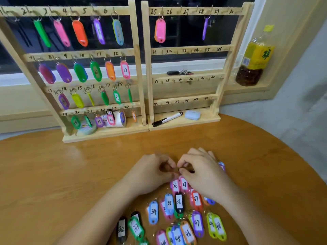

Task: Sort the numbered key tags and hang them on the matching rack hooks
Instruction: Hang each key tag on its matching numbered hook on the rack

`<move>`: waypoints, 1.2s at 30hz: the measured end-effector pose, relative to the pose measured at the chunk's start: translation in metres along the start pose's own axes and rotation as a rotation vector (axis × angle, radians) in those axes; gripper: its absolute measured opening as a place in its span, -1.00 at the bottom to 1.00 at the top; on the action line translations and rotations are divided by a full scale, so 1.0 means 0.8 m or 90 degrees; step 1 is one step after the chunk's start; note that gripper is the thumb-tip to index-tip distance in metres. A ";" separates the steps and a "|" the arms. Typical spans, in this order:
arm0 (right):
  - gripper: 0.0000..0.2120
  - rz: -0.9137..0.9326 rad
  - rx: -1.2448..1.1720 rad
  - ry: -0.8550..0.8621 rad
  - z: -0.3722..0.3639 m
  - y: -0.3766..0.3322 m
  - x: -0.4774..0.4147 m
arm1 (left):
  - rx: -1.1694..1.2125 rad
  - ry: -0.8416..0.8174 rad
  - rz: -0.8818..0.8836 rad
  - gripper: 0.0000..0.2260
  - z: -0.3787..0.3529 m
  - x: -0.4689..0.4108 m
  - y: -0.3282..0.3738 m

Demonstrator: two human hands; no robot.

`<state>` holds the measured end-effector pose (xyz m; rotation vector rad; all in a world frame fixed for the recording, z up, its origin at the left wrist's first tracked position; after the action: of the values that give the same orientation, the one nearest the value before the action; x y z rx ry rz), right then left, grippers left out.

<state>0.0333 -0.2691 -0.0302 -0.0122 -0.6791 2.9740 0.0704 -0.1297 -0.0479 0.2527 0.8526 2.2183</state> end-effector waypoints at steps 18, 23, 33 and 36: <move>-0.89 0.029 -0.047 0.036 -0.001 -0.003 0.001 | -0.006 0.083 0.069 -0.94 0.003 0.009 -0.022; -0.93 0.034 -0.028 0.030 -0.005 -0.006 0.003 | 0.038 0.099 0.072 -0.92 0.011 0.013 -0.030; -0.82 0.010 0.009 0.046 -0.022 -0.014 0.001 | 0.114 0.118 0.057 -0.89 0.018 0.016 -0.031; -0.87 0.006 0.000 0.053 -0.025 -0.015 0.000 | 0.143 0.122 0.049 -0.93 0.017 0.016 -0.030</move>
<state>0.0347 -0.2493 -0.0431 -0.1385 -0.6717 2.9629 0.0808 -0.1015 -0.0536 0.1830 1.2178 2.2443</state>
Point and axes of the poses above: each hand's wrist, its own x-axis away from the middle knuckle, its own z-axis out of the back of the hand, y = z × x, the point moved 9 cm from there along -x, towards the middle knuckle, and after that the axes turned 14 degrees about -z, right-handed, at the moved point
